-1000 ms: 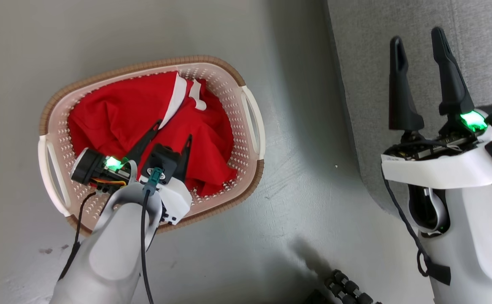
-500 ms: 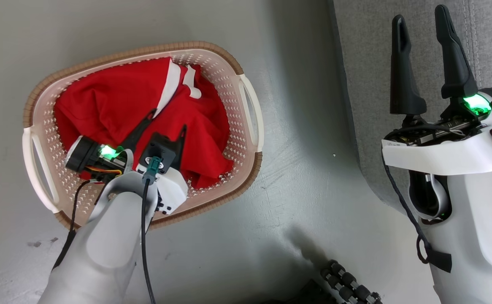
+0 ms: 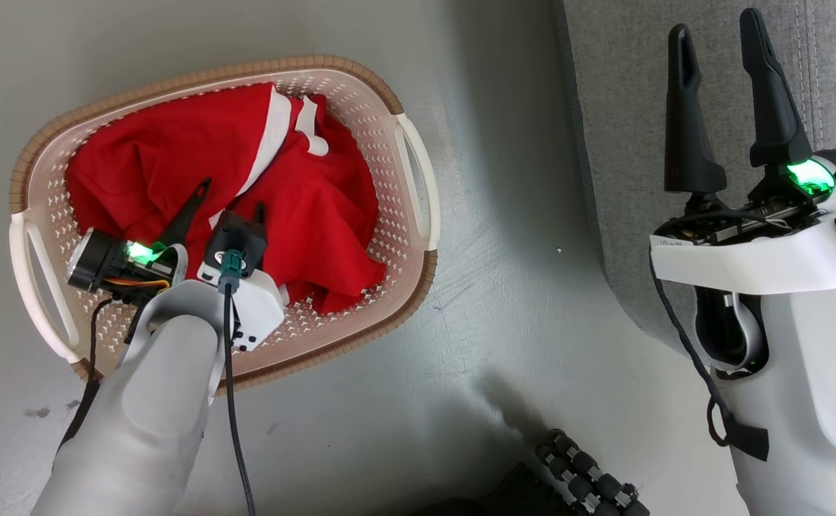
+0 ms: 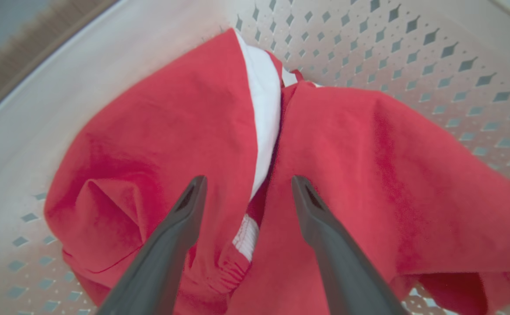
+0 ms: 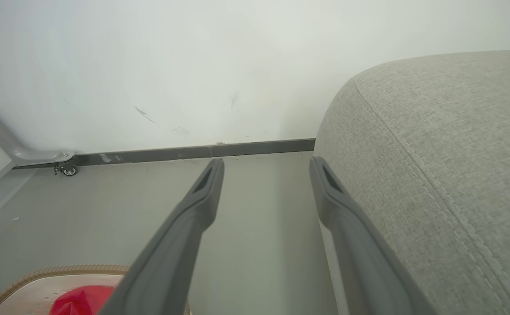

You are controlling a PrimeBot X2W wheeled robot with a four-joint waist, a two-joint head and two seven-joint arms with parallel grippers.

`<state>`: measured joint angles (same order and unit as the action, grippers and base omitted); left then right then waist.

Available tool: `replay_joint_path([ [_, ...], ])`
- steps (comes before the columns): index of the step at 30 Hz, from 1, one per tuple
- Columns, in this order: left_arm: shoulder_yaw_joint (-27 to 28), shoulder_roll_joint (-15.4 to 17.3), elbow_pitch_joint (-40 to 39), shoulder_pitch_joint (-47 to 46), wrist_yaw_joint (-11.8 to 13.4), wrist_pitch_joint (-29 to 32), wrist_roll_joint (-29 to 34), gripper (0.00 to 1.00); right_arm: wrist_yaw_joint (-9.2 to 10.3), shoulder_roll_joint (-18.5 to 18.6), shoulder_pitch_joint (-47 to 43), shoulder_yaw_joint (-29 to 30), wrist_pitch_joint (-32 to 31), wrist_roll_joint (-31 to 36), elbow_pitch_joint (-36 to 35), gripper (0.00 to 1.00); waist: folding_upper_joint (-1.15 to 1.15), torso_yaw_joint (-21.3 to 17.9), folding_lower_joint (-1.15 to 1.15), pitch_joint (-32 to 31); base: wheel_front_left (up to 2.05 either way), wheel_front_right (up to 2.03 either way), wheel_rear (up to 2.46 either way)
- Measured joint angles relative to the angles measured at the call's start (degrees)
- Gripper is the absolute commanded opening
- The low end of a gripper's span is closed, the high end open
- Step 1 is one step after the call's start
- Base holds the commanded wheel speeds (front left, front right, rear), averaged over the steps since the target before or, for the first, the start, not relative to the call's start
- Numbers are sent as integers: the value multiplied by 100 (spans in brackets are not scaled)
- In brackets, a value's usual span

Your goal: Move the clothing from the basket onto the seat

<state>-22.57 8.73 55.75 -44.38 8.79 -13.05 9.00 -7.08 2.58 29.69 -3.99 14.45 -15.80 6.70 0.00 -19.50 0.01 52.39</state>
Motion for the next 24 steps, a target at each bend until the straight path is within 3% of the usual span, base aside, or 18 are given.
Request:
replay_joint_path([
  [5,23,12,145,-59,131,22,24,97,0,0,38,11,0,-33,3,100,0,-20,0,54,0,0,0],
  [11,32,3,279,-91,240,47,32,48,0,0,119,33,0,-23,30,100,0,-18,0,58,0,0,0],
  [14,31,-14,335,-148,298,69,32,40,0,0,119,49,1,37,90,100,0,-17,0,49,0,0,0],
  [20,32,-46,439,-187,357,68,32,12,0,0,118,62,1,82,215,100,0,-15,0,24,0,0,0],
  [21,32,-53,458,-187,357,68,31,12,0,0,116,60,1,90,259,100,0,-14,0,19,0,0,0],
  [23,32,-57,490,-192,357,67,30,0,0,0,112,60,1,124,350,100,0,-9,0,6,0,0,0],
  [24,33,-56,505,-198,357,66,29,0,0,0,112,59,1,141,375,100,0,-6,0,-1,0,0,0],
])
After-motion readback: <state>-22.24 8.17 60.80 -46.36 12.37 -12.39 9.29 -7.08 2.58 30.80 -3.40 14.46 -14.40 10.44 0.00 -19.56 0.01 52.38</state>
